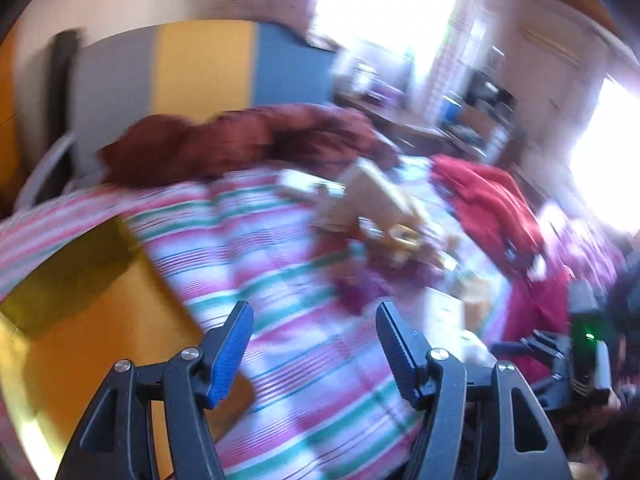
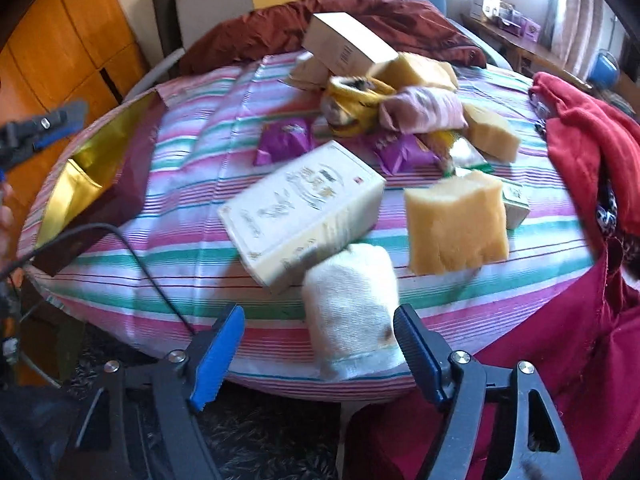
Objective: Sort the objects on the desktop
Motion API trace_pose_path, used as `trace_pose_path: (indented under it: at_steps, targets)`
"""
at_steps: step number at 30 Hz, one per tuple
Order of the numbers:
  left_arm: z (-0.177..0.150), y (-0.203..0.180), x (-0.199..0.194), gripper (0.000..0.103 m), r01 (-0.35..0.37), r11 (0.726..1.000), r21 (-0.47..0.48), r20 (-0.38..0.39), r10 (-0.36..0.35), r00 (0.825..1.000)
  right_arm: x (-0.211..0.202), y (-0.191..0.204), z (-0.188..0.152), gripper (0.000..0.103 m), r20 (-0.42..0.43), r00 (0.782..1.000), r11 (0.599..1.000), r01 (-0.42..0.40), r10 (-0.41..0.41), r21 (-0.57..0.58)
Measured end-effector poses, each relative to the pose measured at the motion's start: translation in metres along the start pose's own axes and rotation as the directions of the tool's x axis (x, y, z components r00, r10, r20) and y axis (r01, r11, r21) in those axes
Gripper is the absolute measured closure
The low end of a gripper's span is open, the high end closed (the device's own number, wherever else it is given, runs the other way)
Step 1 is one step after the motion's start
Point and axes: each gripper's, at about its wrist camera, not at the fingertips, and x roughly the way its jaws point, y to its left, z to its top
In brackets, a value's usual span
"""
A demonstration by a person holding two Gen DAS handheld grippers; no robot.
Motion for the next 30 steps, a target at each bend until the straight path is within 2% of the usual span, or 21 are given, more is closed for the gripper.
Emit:
trace_pose_path:
  at_steps: [2,4,6,8,12,14,17,22,24,26,28,30]
  targets:
    - [0.008,-0.022,0.016,0.039,0.041,0.997,0.068,-0.031,-0.039,0.999,0.005,-0.002,0.0,0.029,-0.004,1.0,1.0,0.026,-0.026,-0.004]
    - [0.013,-0.041,0.031,0.039,0.108,0.987,0.122,-0.063,-0.101,0.993,0.009,-0.005,0.0,0.038,-0.011,0.999,0.999,0.039,-0.039,-0.007]
    - [0.015,-0.059,0.044,0.039,0.195,0.965,0.175,-0.128,-0.174,0.976,0.014,-0.008,0.0,0.042,-0.025,0.998,0.999,0.053,-0.053,-0.005]
    - [0.015,-0.077,0.059,0.039,0.234,0.946,0.226,-0.17,-0.198,0.965,0.017,-0.01,0.0,0.044,-0.024,0.998,0.998,0.055,-0.055,0.0]
    - [0.002,-0.109,0.09,0.038,0.296,0.898,0.327,-0.29,-0.203,0.935,0.018,-0.013,0.0,0.046,-0.011,0.999,0.999,0.038,-0.038,0.001]
    - [-0.007,-0.119,0.1,0.038,0.291,0.883,0.368,-0.324,-0.172,0.931,0.019,-0.015,-0.001,0.047,-0.009,1.0,1.0,0.029,-0.029,0.006]
    - [-0.015,-0.129,0.111,0.038,0.316,0.862,0.397,-0.367,-0.167,0.915,0.019,-0.018,-0.001,0.047,-0.006,1.0,1.0,0.012,-0.012,0.02]
    - [-0.022,-0.134,0.134,0.038,0.323,0.854,0.407,-0.417,-0.141,0.898,0.021,-0.02,-0.002,0.046,-0.007,1.0,1.0,0.01,-0.01,0.015]
    - [-0.024,-0.136,0.138,0.04,0.307,0.855,0.419,-0.409,-0.124,0.904,0.024,-0.021,-0.003,0.047,-0.013,1.0,1.0,0.016,-0.015,0.024]
    - [-0.023,-0.133,0.14,0.045,0.305,0.868,0.393,-0.405,-0.135,0.904,0.027,-0.021,-0.006,0.047,-0.015,1.0,0.999,0.024,-0.023,0.027]
    - [-0.023,-0.127,0.139,0.049,0.292,0.882,0.37,-0.388,-0.139,0.911,0.027,-0.022,-0.007,0.049,-0.012,1.0,0.999,0.025,-0.025,0.027]
    - [-0.023,-0.121,0.136,0.05,0.275,0.895,0.351,-0.366,-0.139,0.92,0.027,-0.023,-0.006,0.051,-0.009,1.0,0.999,0.027,-0.027,0.018]
